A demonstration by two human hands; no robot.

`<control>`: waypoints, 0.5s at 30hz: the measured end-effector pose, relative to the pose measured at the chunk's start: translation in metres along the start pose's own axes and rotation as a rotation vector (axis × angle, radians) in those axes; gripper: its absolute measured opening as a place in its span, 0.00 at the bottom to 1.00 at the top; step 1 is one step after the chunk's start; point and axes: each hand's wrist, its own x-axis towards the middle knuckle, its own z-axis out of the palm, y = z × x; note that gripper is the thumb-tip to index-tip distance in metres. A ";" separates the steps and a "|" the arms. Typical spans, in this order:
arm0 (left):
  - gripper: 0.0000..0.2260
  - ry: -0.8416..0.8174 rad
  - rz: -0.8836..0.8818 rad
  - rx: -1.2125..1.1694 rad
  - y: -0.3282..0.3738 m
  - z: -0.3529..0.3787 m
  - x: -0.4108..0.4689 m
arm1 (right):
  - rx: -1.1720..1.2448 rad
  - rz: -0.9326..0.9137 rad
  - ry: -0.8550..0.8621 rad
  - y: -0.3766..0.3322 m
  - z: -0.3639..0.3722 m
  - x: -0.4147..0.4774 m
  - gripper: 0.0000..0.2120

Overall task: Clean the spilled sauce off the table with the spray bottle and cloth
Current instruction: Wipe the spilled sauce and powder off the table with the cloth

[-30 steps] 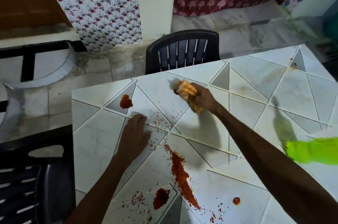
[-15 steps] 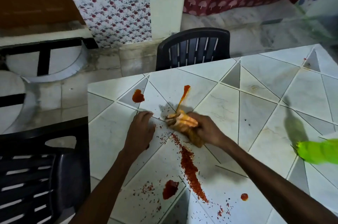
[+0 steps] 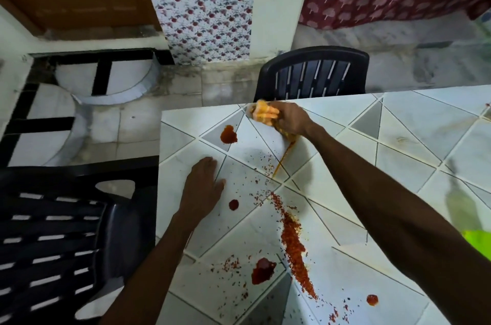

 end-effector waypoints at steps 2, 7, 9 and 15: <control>0.26 -0.001 0.001 -0.014 -0.002 0.000 -0.001 | -0.015 -0.036 -0.055 -0.003 0.017 -0.006 0.25; 0.24 0.010 0.020 -0.038 -0.005 0.002 -0.005 | 0.000 -0.210 -0.236 -0.011 0.055 -0.075 0.28; 0.23 0.016 0.047 -0.037 -0.007 0.004 -0.006 | -0.024 -0.214 -0.283 -0.006 0.072 -0.108 0.29; 0.23 0.033 0.032 -0.069 -0.016 0.005 -0.007 | 0.030 -0.286 -0.422 0.008 0.080 -0.169 0.25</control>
